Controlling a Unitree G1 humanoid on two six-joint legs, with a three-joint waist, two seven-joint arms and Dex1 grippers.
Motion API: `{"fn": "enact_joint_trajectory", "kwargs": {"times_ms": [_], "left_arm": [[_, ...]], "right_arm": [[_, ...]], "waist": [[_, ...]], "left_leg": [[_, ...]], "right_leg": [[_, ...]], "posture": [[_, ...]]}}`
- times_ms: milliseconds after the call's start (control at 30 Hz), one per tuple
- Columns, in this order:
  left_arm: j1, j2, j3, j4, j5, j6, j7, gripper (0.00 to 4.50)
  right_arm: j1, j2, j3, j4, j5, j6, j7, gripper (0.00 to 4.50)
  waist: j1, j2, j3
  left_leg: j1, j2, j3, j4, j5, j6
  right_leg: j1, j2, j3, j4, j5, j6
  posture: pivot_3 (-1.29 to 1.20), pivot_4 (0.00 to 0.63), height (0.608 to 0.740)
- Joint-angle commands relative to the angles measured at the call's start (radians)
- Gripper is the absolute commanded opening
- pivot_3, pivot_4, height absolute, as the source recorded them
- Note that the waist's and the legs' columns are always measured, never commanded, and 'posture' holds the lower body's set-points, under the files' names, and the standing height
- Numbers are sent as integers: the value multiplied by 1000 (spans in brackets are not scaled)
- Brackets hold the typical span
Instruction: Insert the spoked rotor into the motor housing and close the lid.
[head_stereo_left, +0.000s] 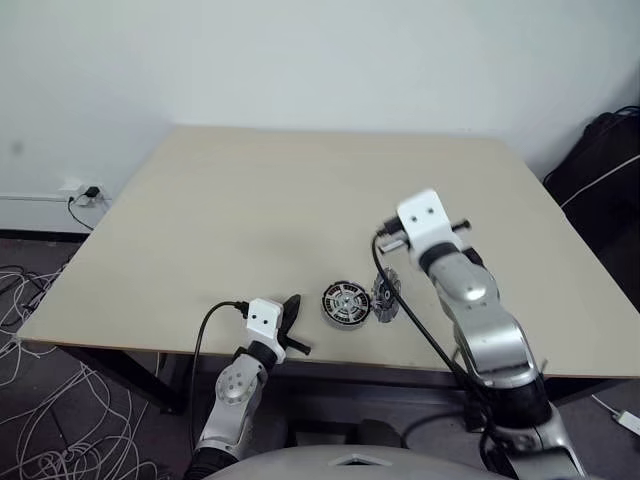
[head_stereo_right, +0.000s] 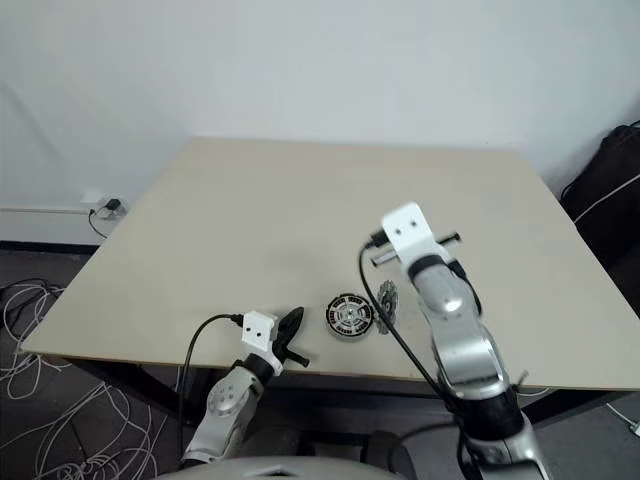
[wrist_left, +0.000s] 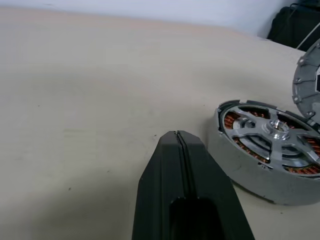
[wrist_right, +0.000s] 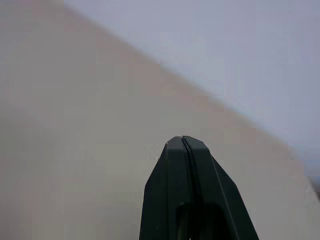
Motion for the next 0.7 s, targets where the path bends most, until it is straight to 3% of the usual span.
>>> {"fn": "enact_joint_trajectory", "kwargs": {"times_ms": [33,300,467,700], "left_arm": [[-9,3,-4,-47,-9,1,-5,0],[-19,31,-18,-70,5,16,-28,0],[-13,55,-27,-88,17,18,-32,0],[-13,71,-31,-88,42,-3,-16,0]], "right_arm": [[101,-17,-21,-66,-51,-4,-25,8],[278,24,15,-130,33,-2,83,8],[308,18,32,-175,104,-11,173,8],[289,20,27,-199,171,-5,231,8]], "waist": [[-1,1,0],[-11,2,3],[-11,1,9],[-8,-3,12]], "left_leg": [[0,0,0,0,0,0],[6,2,0,1,1,1],[16,2,0,1,2,2],[16,2,0,1,2,2]], "right_leg": [[0,0,0,0,-1,-2],[7,2,0,2,-3,-3],[17,2,-1,0,-6,5],[17,2,0,0,-4,2]], "posture": [[0,0,740],[0,0,740],[0,0,740],[0,0,740]]}}
